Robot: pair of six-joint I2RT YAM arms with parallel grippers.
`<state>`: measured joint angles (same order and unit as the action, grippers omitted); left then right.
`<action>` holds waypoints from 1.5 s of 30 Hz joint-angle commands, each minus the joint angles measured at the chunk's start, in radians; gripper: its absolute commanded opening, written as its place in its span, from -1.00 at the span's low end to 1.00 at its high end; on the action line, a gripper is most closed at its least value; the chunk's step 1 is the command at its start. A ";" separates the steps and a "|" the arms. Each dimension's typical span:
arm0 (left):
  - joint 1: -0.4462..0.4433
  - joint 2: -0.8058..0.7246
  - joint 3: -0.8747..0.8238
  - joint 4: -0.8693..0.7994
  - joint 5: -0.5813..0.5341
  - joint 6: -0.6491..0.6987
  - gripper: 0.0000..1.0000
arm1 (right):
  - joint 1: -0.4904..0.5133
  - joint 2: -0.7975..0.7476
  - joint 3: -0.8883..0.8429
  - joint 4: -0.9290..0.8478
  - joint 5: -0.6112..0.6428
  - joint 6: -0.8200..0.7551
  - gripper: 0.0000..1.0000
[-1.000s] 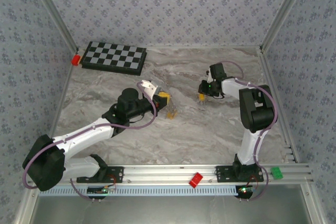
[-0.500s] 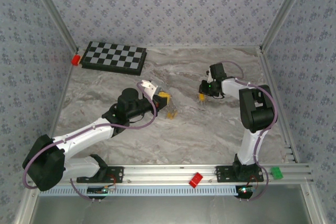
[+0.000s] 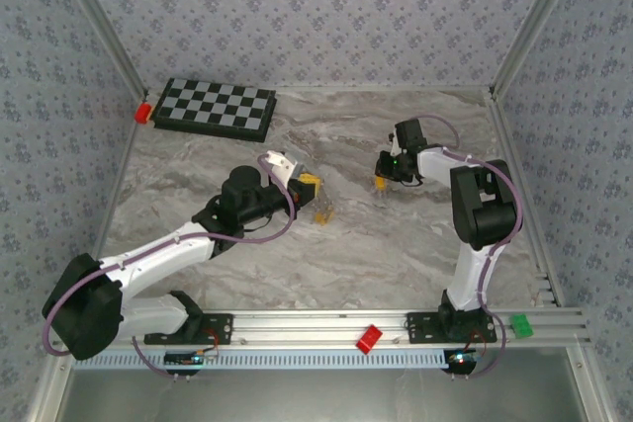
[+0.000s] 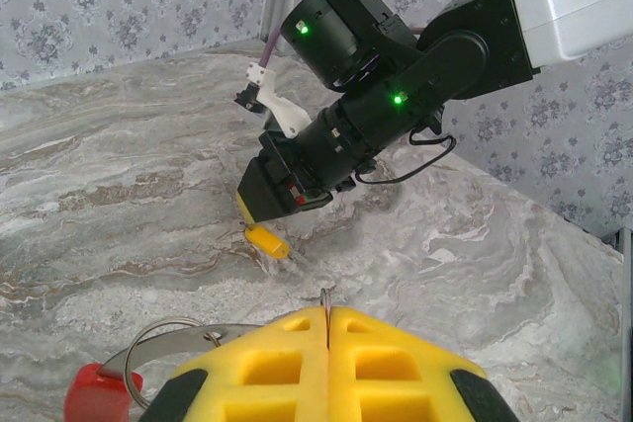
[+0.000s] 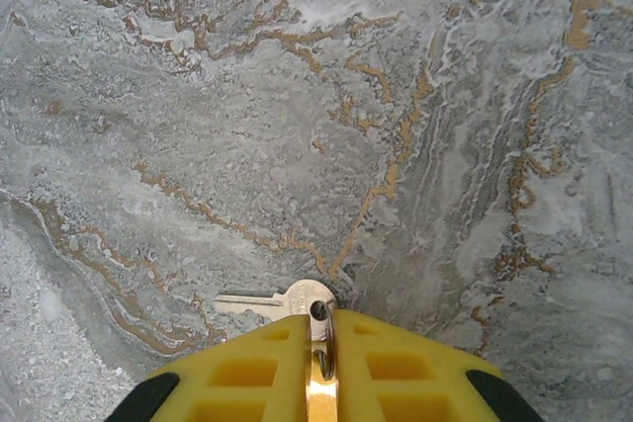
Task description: Put the keys on the keyring
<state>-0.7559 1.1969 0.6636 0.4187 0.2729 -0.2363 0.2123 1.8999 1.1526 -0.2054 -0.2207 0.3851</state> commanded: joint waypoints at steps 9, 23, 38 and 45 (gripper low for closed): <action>-0.010 -0.016 0.024 0.034 0.020 -0.011 -1.00 | 0.006 0.021 0.025 -0.031 0.006 0.006 -0.79; -0.010 -0.015 0.024 0.035 0.015 -0.009 -1.00 | 0.007 -0.138 -0.051 0.047 0.039 -0.062 -1.00; -0.012 -0.010 0.050 0.012 -0.014 0.054 -1.00 | 0.040 -0.532 -0.238 0.265 -0.107 -0.189 -1.00; -0.010 -0.016 0.085 0.011 0.012 0.099 -1.00 | 0.059 -0.759 -0.421 0.588 -0.269 -0.198 -1.00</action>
<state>-0.7559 1.1976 0.6800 0.4049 0.2687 -0.1799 0.2649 1.2144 0.7898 0.1810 -0.3897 0.2119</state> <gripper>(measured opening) 0.045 0.040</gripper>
